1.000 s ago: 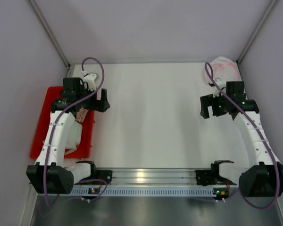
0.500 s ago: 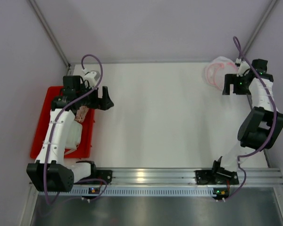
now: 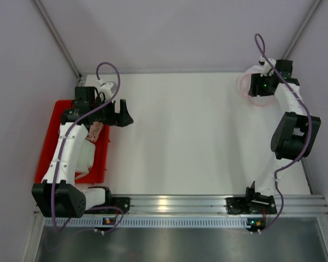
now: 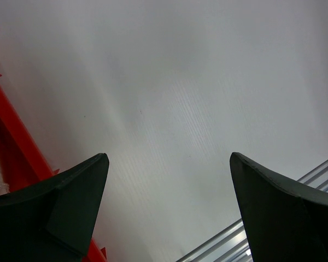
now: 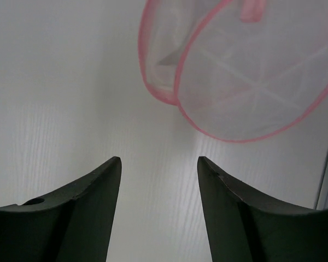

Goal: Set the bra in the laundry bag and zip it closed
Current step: Move the laundry bag to the center of the board.

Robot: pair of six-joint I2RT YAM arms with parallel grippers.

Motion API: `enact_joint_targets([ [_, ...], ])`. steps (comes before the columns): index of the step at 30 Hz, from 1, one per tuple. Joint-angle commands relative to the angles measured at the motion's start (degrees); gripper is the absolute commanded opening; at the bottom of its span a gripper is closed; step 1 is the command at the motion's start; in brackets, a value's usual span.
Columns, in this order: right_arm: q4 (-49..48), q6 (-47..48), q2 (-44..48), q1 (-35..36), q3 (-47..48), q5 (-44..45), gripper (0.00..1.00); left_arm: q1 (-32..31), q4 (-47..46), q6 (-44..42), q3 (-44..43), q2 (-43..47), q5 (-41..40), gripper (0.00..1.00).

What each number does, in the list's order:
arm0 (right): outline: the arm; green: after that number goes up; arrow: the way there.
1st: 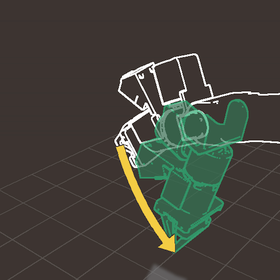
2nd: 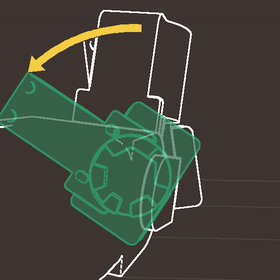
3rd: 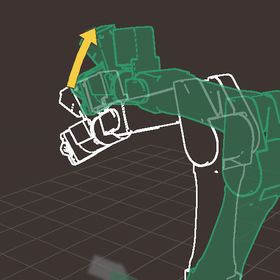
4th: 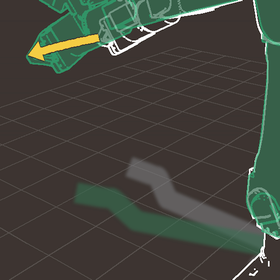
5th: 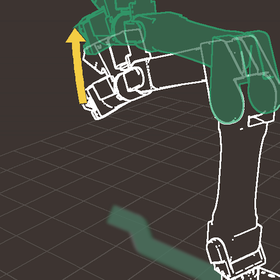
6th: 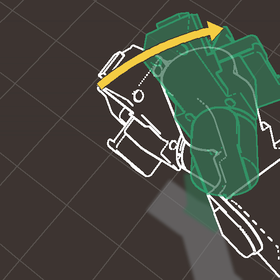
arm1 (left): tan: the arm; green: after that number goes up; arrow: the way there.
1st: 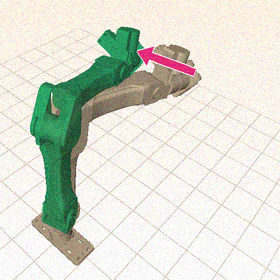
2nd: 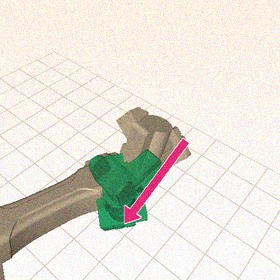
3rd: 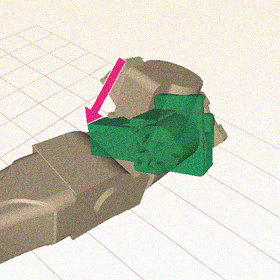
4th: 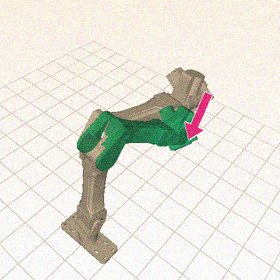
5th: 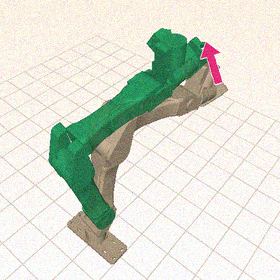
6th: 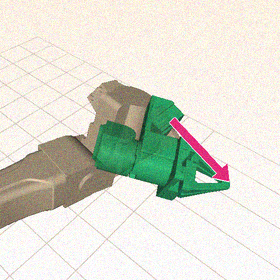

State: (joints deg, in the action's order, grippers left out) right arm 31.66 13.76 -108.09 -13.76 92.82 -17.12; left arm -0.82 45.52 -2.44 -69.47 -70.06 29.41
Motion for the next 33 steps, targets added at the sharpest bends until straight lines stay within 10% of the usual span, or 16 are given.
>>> enact_joint_targets([
  [1, -7.1, 1.3, -2.9, 5.5, 2.8, 3.8, 0.59, 0.0, -0.4, 0.6, -2.5, -0.9, 1.8, 0.99],
  [23, -9.9, 4.6, -18.4, 12.8, 13.6, 17.5, 0.55, 0.0, -0.4, 0.4, -3.0, -0.8, 0.4, 0.99],
  [33, -7.8, 5.2, -17.9, 12.5, 12.7, 17.6, 0.08, 0.0, -0.4, 0.1, -3.0, -0.5, -0.1, 0.99],
])
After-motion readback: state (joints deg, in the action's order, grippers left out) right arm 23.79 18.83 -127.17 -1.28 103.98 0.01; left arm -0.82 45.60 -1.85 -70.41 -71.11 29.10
